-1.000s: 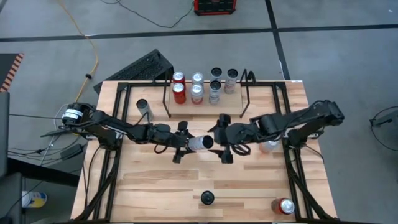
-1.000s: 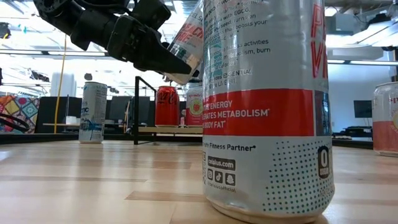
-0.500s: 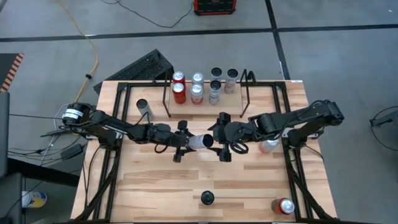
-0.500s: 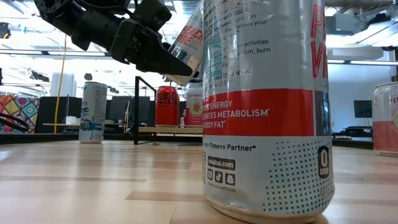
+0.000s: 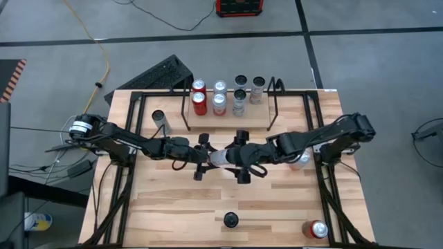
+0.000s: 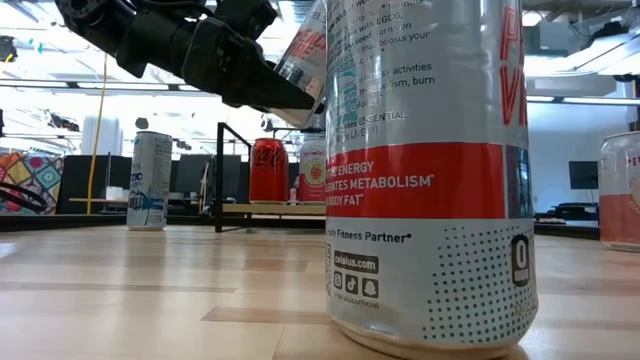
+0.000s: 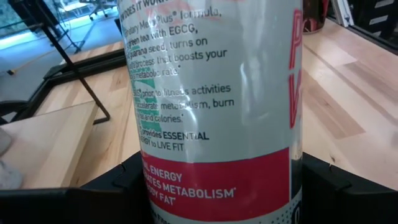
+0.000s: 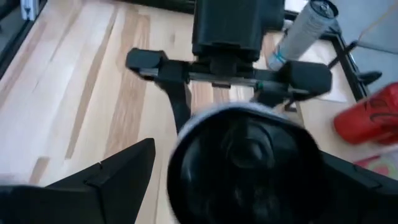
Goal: Place canned beverage on shelf
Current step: Put the right white pink soda can on the shelf and align with other white pink soda can
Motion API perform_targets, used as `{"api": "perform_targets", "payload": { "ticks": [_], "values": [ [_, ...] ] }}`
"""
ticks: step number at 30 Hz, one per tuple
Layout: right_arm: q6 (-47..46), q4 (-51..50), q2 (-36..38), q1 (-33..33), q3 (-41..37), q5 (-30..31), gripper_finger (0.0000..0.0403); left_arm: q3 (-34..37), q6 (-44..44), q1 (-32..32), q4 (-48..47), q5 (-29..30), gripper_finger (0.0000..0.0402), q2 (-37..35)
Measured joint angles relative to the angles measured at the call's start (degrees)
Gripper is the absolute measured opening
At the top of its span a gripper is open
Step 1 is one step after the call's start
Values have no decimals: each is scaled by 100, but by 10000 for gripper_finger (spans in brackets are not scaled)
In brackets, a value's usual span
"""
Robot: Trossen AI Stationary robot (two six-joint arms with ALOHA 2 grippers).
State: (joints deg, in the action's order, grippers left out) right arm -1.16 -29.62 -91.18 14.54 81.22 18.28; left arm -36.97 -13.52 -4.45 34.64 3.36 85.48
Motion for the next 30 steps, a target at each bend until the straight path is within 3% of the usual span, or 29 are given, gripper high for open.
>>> {"api": "perform_targets", "payload": {
  "ticks": [8,18,24,30],
  "values": [
    [21,-34,67,-6,1,22,376,-2,-20,7,-48,56,244,-3],
    [16,-116,70,-8,1,167,287,-2,-38,11,-42,56,244,-3],
    [3,-284,173,-12,3,229,283,-13,-12,11,15,-24,244,-3],
    [-2,-1006,561,-162,-12,224,283,-20,48,15,-167,246,336,-18]
  ]
}}
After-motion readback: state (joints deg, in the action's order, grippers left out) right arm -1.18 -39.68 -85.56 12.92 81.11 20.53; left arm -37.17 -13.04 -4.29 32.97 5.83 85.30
